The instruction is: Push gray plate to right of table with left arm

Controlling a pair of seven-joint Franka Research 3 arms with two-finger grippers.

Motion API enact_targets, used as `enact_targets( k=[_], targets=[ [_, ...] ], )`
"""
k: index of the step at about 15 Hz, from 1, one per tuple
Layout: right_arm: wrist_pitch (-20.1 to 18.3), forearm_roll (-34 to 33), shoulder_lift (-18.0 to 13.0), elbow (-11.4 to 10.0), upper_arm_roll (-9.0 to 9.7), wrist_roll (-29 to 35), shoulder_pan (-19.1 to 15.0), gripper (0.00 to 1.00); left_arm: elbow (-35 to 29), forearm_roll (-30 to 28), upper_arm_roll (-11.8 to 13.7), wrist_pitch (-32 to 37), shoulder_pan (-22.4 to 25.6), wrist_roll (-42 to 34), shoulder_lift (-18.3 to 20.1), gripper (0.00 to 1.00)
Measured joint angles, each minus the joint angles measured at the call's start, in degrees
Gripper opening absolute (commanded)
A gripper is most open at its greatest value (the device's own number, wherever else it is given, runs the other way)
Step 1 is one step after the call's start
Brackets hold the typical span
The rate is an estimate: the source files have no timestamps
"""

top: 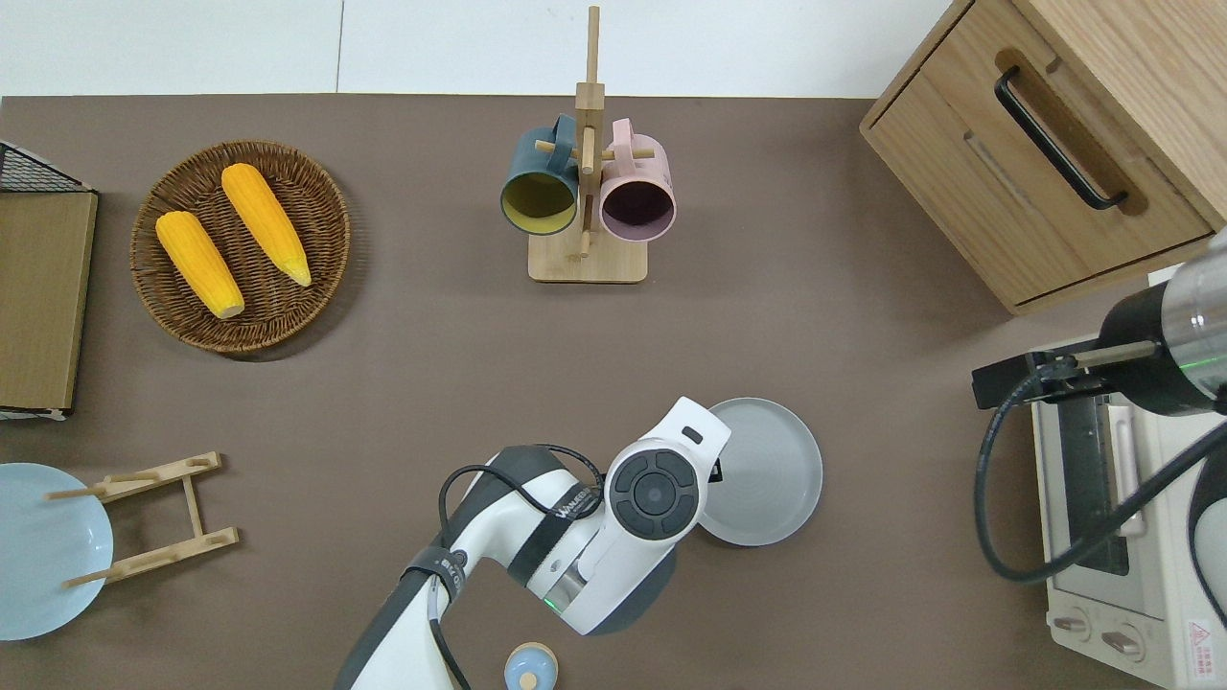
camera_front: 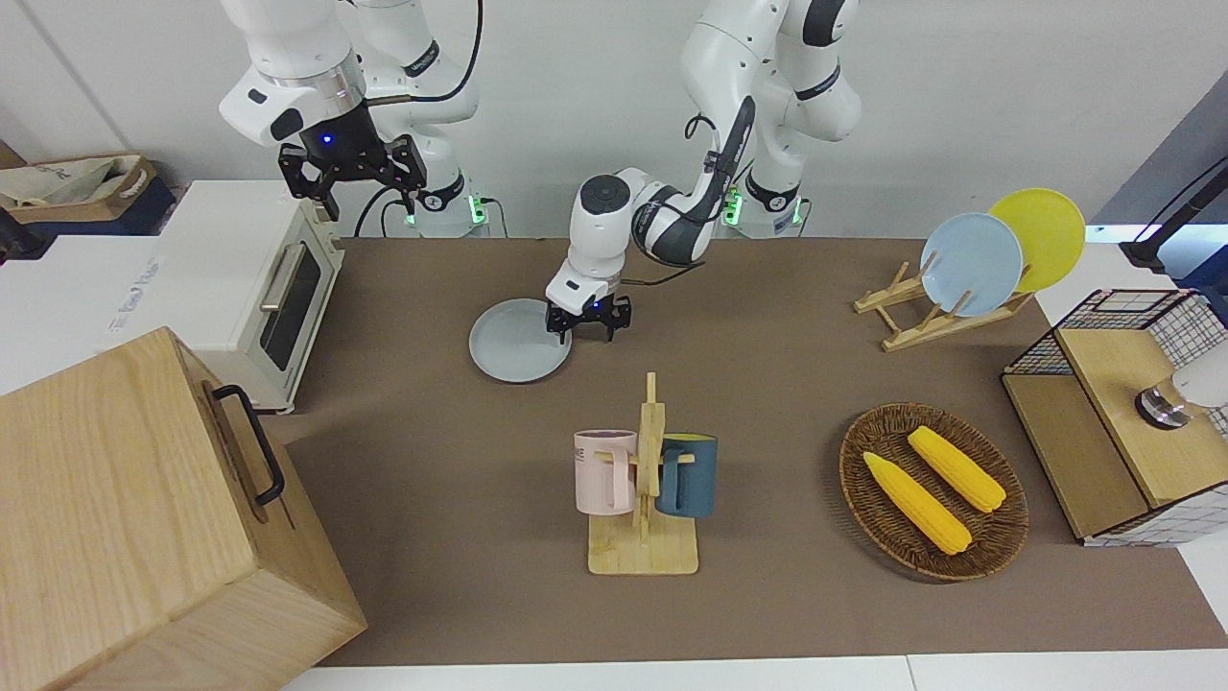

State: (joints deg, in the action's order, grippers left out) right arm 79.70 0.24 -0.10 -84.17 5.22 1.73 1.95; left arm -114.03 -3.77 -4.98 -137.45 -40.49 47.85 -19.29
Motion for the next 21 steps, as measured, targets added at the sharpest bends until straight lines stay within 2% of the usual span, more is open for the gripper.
enact_targets(
  k=[3,5,12,14,16,18,21],
  targets=[
    [0.0,0.0,0.0,0.0,0.0,0.0,0.0,0.983,0.27,-0.49,-0.01,5.47,3.5,-2.57,3.8,0.98],
    [0.0,0.0,0.0,0.0,0.0,0.0,0.0,0.983,0.48,-3.05,0.11,11.01,7.07,-8.96,7.01,0.99],
    [0.0,0.0,0.0,0.0,0.0,0.0,0.0,0.983,2.12,-2.77,0.91,33.82,28.3,-35.97,22.71,0.99],
    [0.0,0.0,0.0,0.0,0.0,0.0,0.0,0.983,4.37,-2.1,1.05,38.39,33.38,-42.06,24.13,0.99],
    [0.0,0.0,0.0,0.0,0.0,0.0,0.0,0.983,5.85,-1.2,1.1,39.62,37.5,-46.02,24.53,0.99],
    [0.0,0.0,0.0,0.0,0.0,0.0,0.0,0.983,8.05,1.33,1.5,41.43,39.31,-47.41,24.64,0.99],
    [0.0,0.0,0.0,0.0,0.0,0.0,0.0,0.983,12.45,2.34,4.09,44.56,39.57,-50.07,24.73,0.99]
  ],
)
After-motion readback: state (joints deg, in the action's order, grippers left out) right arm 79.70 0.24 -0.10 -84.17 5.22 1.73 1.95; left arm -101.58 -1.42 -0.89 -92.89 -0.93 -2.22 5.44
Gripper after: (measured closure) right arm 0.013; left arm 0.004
